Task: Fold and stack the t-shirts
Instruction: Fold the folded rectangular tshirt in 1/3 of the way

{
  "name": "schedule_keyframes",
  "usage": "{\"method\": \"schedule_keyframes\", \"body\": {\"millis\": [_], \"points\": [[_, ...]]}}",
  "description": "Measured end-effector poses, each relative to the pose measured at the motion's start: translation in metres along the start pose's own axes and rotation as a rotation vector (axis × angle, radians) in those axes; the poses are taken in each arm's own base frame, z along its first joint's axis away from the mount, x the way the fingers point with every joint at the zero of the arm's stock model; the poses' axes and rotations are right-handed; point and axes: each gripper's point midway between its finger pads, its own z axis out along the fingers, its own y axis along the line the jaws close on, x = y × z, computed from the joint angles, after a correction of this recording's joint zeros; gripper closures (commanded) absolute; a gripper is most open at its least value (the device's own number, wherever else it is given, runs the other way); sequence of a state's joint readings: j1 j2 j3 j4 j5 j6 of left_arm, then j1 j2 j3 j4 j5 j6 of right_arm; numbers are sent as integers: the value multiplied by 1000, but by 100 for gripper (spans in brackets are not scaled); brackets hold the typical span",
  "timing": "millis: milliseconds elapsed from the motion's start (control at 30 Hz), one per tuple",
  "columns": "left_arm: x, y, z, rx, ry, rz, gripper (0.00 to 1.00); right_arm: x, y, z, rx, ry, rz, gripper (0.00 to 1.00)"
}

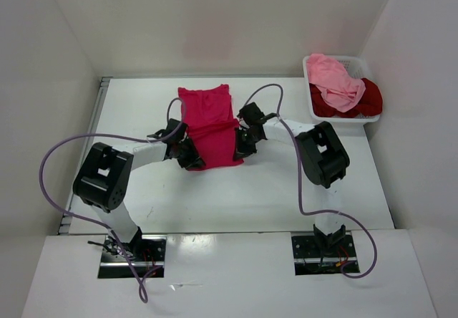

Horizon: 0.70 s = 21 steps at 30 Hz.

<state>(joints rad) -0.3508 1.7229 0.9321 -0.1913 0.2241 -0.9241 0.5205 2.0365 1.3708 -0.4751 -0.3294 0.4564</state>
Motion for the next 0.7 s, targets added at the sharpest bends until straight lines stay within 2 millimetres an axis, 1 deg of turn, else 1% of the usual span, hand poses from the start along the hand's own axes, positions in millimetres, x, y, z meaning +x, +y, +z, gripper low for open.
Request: {"method": "schedule_keyframes", "body": {"millis": [33,133,233,367,467,533,600,667,700], "points": [[4,4,2,-4,8,-8,68,4,-1,2,-3,6,15,100],[9,5,0,25,4,-20,68,9,-2,0,-17,-22,34,100],[18,10,-5,32,12,-21,68,24,2,-1,-26,-32,36,100],[38,24,-17,21,32,-21,68,61,16,-3,-47,-7,15,100],[56,39,-31,-8,56,-27,68,89,20,-9,-53,32,13,100],[66,47,-43,-26,69,-30,68,102,18,-14,-36,58,18,94],[70,46,-54,-26,68,-28,68,108,16,-20,-15,74,21,88],[67,40,-64,-11,55,-22,68,107,17,-27,-2,86,21,85],[63,33,-68,2,44,-18,68,104,21,-31,-3,86,19,84]]}}
